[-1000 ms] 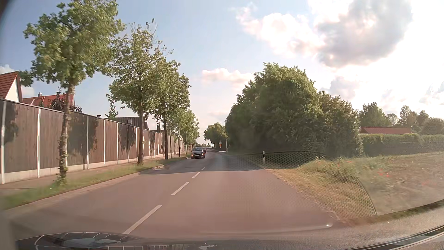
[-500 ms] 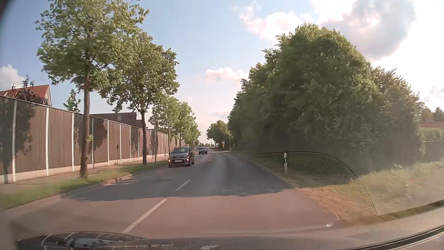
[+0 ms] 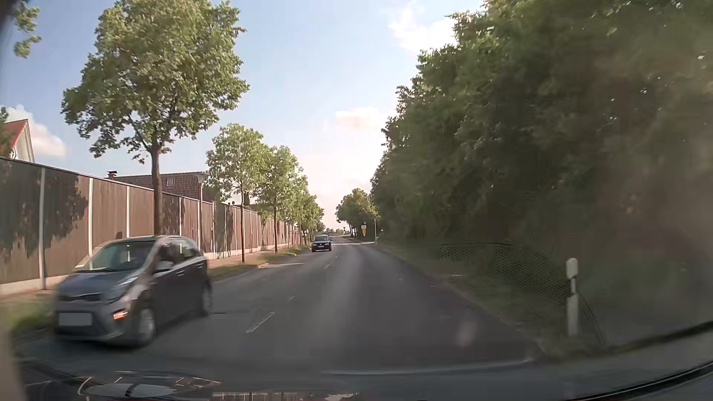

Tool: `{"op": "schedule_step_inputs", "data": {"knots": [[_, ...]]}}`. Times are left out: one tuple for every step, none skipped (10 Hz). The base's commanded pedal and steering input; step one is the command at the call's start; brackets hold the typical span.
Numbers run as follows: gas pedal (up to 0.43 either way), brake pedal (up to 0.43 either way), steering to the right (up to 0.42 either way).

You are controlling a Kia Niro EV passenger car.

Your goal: Follow the waypoints while adhering to traffic rules and regulations

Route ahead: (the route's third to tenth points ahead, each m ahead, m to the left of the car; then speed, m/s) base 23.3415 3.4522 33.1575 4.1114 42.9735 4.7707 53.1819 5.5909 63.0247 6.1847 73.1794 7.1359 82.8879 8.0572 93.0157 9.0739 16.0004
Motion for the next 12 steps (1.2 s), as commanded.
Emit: {"op": "schedule_step_inputs", "data": {"knots": [[0.0, 0.012, -0.012], [0.0, 0.012, -0.011], [0.0, 0.012, -0.012], [0.0, 0.012, -0.011], [0.0, 0.012, -0.011], [0.0, 0.012, -0.012], [0.0, 0.012, -0.011], [0.0, 0.012, -0.011], [0.0, 0.012, -0.011], [0.0, 0.012, -0.012], [0.0, 0.012, -0.011], [0.0, 0.012, -0.012]]}}
